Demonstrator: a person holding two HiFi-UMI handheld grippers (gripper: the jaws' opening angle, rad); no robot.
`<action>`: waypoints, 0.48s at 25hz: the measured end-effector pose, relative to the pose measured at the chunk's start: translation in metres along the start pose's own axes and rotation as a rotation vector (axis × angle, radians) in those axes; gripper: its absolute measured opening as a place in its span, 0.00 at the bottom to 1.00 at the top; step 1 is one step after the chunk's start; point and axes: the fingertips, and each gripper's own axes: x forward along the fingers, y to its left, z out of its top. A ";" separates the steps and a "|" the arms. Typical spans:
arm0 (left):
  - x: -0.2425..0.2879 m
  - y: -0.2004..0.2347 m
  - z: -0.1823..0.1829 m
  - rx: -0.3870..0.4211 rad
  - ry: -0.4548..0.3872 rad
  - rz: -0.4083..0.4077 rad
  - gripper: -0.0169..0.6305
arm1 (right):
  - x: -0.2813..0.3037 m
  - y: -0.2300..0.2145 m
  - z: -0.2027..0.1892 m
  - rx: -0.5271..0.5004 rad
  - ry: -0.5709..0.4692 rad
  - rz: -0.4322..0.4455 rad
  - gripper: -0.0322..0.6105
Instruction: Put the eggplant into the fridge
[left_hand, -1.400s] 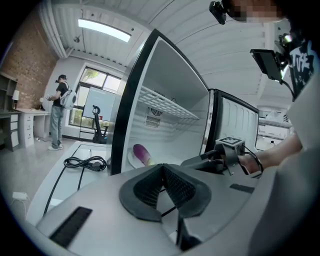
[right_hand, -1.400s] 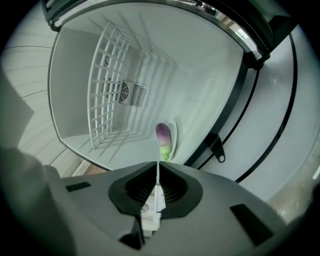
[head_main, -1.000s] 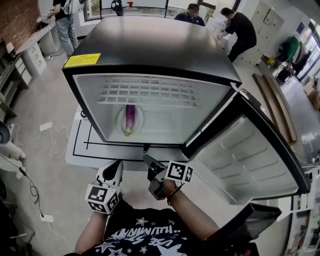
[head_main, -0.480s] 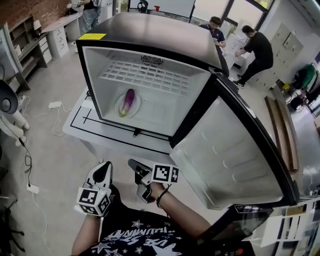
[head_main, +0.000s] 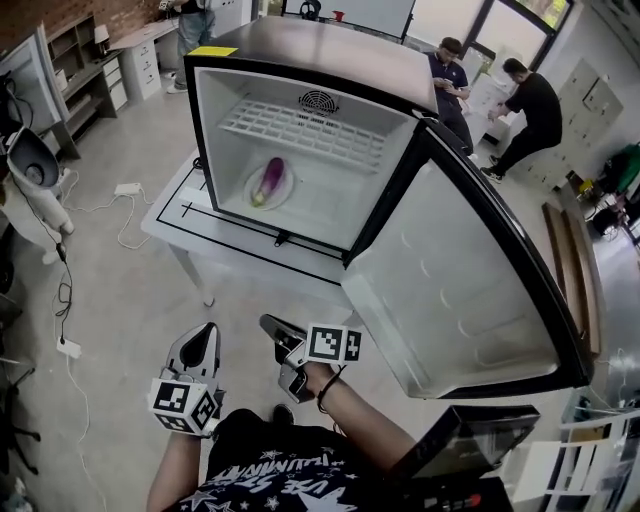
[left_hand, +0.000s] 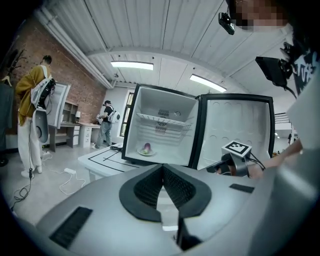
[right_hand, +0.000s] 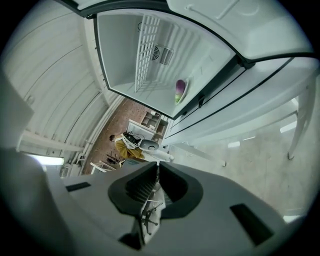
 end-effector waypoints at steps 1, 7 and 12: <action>-0.004 0.001 0.000 -0.002 -0.004 0.002 0.04 | -0.001 0.002 -0.003 -0.004 0.000 -0.001 0.08; -0.036 -0.004 0.003 0.006 -0.019 -0.017 0.04 | -0.009 0.019 -0.024 -0.020 -0.015 -0.017 0.08; -0.079 -0.011 0.004 0.023 -0.021 -0.042 0.04 | -0.013 0.044 -0.050 -0.033 -0.035 -0.016 0.08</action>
